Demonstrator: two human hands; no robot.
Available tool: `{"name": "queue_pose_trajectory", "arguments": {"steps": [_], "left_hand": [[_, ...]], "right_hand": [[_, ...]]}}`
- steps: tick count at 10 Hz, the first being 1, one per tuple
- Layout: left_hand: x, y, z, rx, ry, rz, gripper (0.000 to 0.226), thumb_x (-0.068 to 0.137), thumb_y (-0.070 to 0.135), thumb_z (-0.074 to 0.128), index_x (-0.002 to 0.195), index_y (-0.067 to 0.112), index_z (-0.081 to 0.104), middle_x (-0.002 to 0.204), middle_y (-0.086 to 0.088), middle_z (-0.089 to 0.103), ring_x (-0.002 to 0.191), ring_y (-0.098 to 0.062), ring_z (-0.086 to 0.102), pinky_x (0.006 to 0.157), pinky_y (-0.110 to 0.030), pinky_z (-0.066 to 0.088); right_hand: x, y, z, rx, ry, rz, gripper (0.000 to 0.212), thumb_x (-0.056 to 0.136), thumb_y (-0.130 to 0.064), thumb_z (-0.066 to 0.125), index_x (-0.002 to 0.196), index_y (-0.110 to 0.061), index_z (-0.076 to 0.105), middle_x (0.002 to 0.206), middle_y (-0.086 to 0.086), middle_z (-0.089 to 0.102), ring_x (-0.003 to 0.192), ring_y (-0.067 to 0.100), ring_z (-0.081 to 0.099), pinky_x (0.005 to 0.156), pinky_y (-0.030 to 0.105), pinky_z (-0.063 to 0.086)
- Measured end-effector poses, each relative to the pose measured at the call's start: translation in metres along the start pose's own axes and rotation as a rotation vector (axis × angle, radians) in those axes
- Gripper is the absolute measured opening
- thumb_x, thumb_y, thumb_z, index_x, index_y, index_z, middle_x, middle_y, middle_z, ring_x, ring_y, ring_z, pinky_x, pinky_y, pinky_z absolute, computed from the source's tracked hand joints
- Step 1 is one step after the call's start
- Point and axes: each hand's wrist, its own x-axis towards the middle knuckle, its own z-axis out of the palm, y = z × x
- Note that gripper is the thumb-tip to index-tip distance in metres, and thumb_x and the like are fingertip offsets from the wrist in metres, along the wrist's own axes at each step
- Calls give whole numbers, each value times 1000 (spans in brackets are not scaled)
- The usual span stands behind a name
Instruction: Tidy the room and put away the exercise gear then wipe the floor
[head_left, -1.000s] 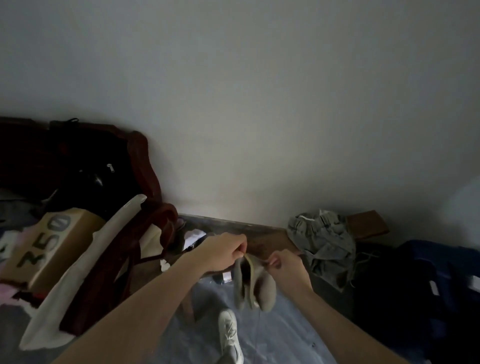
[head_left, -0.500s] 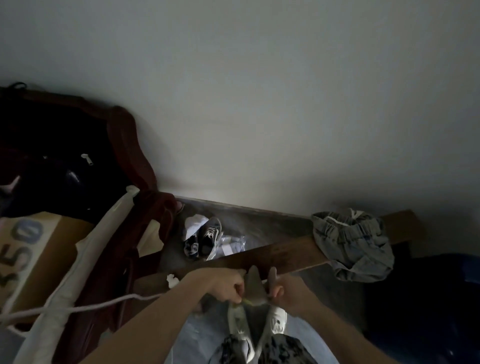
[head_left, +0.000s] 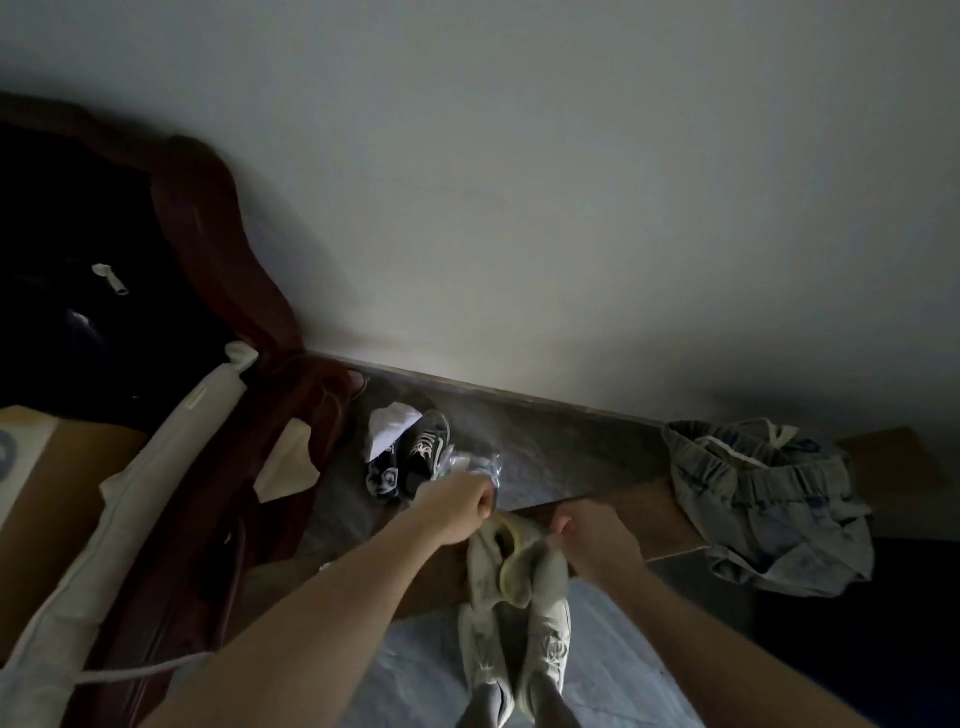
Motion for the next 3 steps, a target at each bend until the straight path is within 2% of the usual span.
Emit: {"name": "queue_pose_trajectory", "arguments": {"steps": [1,2,3], "left_hand": [[37,-10,4,34,121,-7,9,93,23,49,94,27,57,97,5,65,89,-18,61,74,-35,49],[60,-15,12,0,176,-53,8,93,22,52,95,27,57,92,7,65,87,-15,64,73,-34,51],[66,-18,20,-7,191,-85,19,92,27,56,110,23,54,107,5,60,98,-17,61,70,-31,43]], "right_hand": [[46,6,1,-3,120,3,8,87,-29,58,85,-31,65,91,-4,66,81,13,63,75,36,57],[65,7,6,14,175,6,12,91,-27,53,88,-30,64,88,-5,65,77,12,62,74,36,57],[71,20,21,92,213,38,21,92,-27,52,112,-29,59,108,-6,61,95,16,62,81,36,54]]}}
